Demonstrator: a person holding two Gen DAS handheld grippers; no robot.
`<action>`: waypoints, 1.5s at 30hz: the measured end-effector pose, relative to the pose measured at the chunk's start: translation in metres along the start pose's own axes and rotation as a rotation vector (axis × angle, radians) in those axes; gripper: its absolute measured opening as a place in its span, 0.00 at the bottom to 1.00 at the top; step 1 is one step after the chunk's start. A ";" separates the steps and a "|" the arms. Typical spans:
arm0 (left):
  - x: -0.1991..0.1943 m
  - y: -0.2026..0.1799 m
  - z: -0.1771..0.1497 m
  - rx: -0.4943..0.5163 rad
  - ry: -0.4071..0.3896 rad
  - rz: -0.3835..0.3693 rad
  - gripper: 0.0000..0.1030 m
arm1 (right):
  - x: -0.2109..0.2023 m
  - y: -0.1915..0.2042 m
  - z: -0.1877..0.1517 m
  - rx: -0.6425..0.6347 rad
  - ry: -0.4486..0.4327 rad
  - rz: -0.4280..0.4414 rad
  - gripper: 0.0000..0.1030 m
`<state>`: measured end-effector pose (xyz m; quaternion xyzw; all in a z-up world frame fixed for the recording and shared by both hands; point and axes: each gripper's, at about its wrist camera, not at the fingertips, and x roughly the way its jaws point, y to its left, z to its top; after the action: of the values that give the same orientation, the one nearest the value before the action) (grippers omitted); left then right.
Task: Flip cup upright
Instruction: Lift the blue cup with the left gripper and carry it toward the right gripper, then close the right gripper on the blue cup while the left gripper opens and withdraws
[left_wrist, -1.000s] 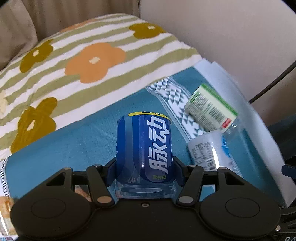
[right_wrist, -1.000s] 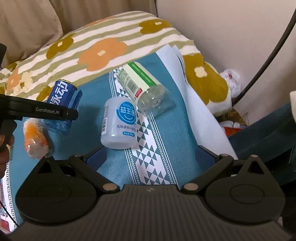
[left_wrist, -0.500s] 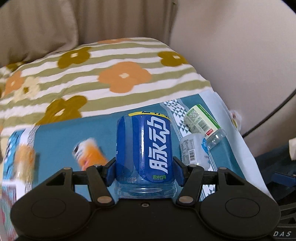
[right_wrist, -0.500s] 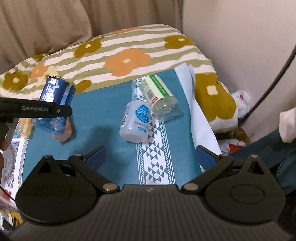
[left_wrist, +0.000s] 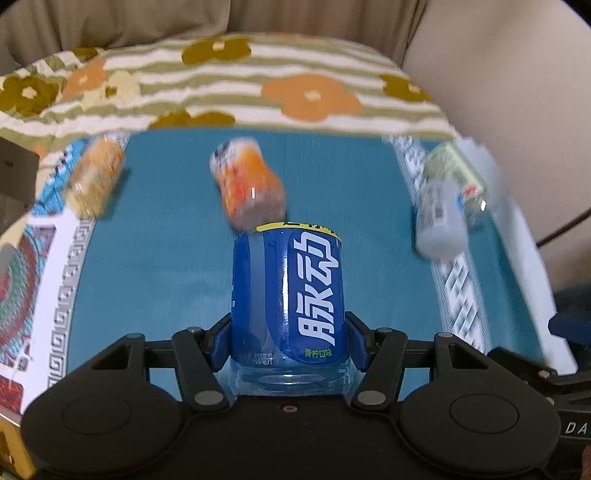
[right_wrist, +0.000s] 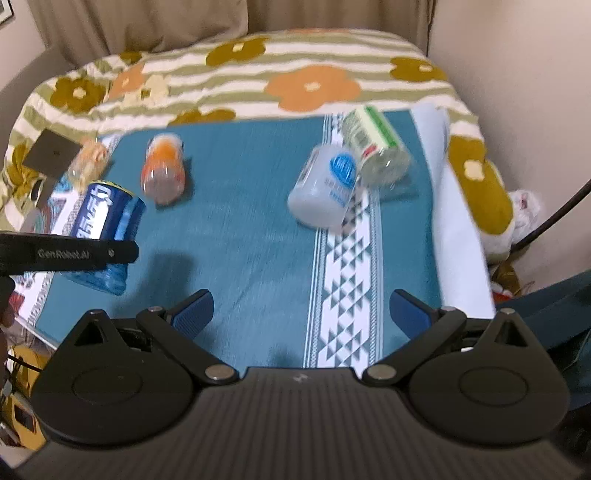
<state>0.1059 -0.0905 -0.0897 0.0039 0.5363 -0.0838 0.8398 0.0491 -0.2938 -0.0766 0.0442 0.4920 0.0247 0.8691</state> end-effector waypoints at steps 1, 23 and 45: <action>0.005 0.000 -0.007 0.006 0.010 0.002 0.63 | 0.004 0.000 -0.002 -0.001 0.011 0.001 1.00; 0.040 -0.002 -0.021 0.046 0.037 0.030 0.88 | 0.030 -0.007 -0.025 0.050 0.090 -0.028 1.00; -0.032 0.014 -0.022 0.022 -0.048 0.026 1.00 | -0.005 -0.001 0.014 0.019 0.049 0.033 1.00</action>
<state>0.0749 -0.0702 -0.0718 0.0183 0.5151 -0.0788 0.8533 0.0587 -0.2962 -0.0656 0.0598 0.5126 0.0352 0.8558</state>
